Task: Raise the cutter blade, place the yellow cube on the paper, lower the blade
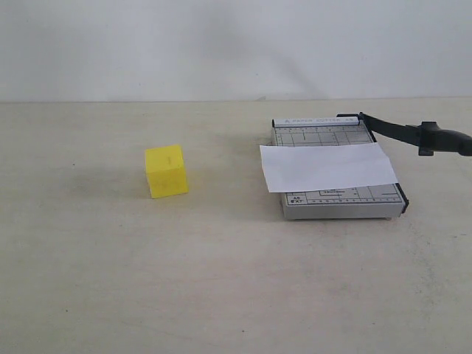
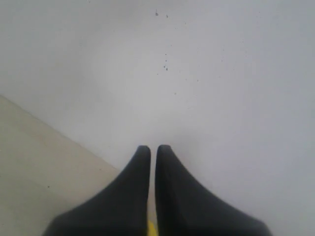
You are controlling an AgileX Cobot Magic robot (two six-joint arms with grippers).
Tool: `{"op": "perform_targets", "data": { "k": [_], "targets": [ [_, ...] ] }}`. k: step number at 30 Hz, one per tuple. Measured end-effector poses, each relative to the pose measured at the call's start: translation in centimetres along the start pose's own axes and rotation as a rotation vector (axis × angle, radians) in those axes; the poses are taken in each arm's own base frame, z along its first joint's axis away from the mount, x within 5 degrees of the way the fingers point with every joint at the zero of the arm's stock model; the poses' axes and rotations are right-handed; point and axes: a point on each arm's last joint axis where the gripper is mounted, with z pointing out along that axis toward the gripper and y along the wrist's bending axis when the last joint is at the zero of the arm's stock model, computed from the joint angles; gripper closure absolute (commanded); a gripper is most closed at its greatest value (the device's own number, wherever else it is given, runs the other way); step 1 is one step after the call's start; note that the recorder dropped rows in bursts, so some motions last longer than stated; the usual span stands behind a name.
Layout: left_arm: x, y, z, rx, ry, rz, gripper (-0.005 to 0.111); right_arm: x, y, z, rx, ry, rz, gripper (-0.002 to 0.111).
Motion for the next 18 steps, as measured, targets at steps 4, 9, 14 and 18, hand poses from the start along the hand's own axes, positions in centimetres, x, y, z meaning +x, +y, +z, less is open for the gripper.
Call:
{"op": "perform_targets", "data": {
  "k": [4, 9, 14, 18],
  "targets": [
    [0.3, 0.0, 0.0, -0.007, 0.032, -0.069, 0.102, 0.0, 0.0, 0.0, 0.0, -0.002, 0.0, 0.108],
    [-1.6, -2.0, -0.3, 0.031, 0.084, 0.097, 0.102, 0.0, 0.0, 0.0, 0.0, -0.002, 0.0, 0.108],
    [-4.7, -5.5, 0.2, 0.095, 0.175, 0.363, 0.102, 0.0, 0.0, 0.0, 0.0, -0.002, 0.0, 0.108],
    [-5.4, -8.2, 4.1, 0.21, 0.432, 0.554, 0.102, 0.0, 0.0, 0.0, 0.0, -0.002, 0.0, 0.108]
  ]
}}
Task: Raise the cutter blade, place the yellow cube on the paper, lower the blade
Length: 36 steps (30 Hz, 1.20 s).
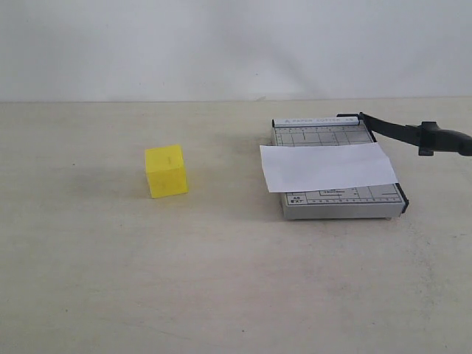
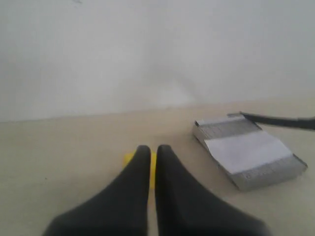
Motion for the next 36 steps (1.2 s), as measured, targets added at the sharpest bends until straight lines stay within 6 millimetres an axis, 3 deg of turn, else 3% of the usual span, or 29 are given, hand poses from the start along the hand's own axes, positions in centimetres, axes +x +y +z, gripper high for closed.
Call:
{"op": "perform_targets", "data": {
  "k": [6, 7, 10, 13, 17, 22, 29, 36],
  "targets": [
    [-2.4, 1.0, 7.8, 0.168, 0.226, 0.036, 0.102, 0.0, 0.0, 0.0, 0.0, 0.0, 0.0, 0.108],
    [-2.5, 1.7, 10.7, 0.196, 0.296, 0.016, 0.102, 0.0, 0.0, 0.0, 0.0, 0.0, 0.0, 0.108],
    [-2.3, 2.3, 16.1, 0.236, 0.401, 0.005, 0.102, 0.0, 0.0, 0.0, 0.0, -0.002, 0.0, 0.108],
    [-1.3, 0.3, 20.8, 0.223, 0.469, 0.068, 0.102, 0.0, 0.0, 0.0, 0.0, -0.002, 0.0, 0.108],
    [0.3, -2.4, 24.5, 0.119, 0.545, 0.155, 0.102, 0.0, 0.0, 0.0, 0.0, -0.002, 0.0, 0.108],
    [3.0, -2.3, 26.6, -0.141, 0.759, 0.334, 0.102, 0.0, 0.0, 0.0, 0.0, -0.002, 0.0, 0.108],
    [1.9, -4.5, 26.0, -0.118, 0.694, 0.363, 0.102, 0.0, 0.0, 0.0, 0.0, -0.002, 0.0, 0.108],
    [1.1, -5.6, 25.1, -0.096, 0.677, 0.187, 0.102, 0.0, 0.0, 0.0, 0.0, -0.002, 0.0, 0.108]
  ]
}}
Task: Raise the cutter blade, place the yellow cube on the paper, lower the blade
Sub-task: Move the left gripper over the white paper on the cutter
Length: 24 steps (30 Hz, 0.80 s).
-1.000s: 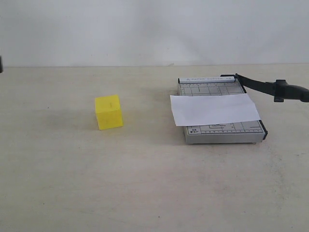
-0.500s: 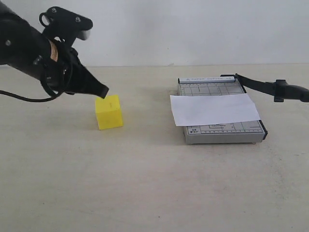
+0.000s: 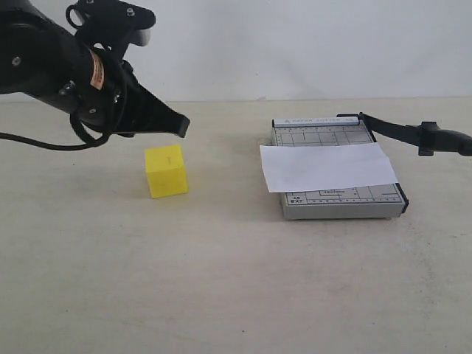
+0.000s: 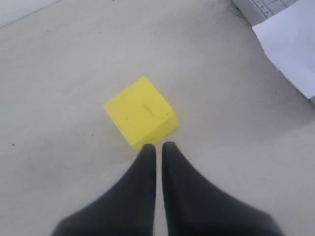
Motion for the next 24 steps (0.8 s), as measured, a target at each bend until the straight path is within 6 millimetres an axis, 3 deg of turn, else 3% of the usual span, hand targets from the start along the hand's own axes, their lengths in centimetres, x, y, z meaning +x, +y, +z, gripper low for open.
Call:
{"op": "perform_targets", "data": {
  "k": [6, 17, 21, 24],
  "targets": [
    [-0.4, 0.2, -1.4, 0.015, -0.037, -0.132, 0.102, 0.0, 0.0, 0.0, 0.0, -0.001, 0.0, 0.108],
    [-0.3, -0.3, -1.6, 0.105, -0.016, -0.201, 0.102, 0.0, 0.0, 0.0, 0.0, -0.001, 0.0, 0.108],
    [0.5, 0.0, -1.0, 0.125, 0.021, -0.218, 0.102, 0.0, 0.0, 0.0, 0.0, -0.001, 0.0, 0.108],
    [1.8, 0.1, -0.2, 0.129, 0.074, -0.232, 0.093, 0.0, 0.0, 0.0, 0.0, -0.001, 0.0, 0.108]
  ]
}}
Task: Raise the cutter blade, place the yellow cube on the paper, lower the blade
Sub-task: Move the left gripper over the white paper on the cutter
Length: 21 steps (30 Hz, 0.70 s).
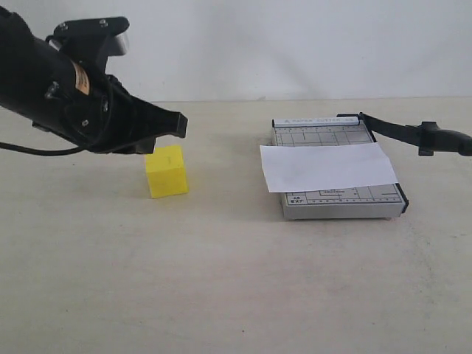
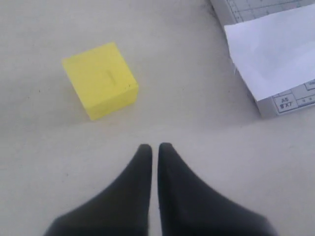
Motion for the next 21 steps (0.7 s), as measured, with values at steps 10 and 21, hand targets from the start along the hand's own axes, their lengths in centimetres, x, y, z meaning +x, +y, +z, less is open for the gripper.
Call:
{"op": "perform_targets", "data": {
  "k": [10, 21],
  "targets": [
    [0.6, -0.1, 0.7, 0.027, -0.018, -0.026, 0.043, 0.0, 0.0, 0.0, 0.0, 0.0, 0.0, 0.108],
    [-0.4, -5.1, 0.3, 0.182, -0.188, 0.133, 0.102, 0.0, 0.0, 0.0, 0.0, 0.0, 0.0, 0.108]
  ]
}}
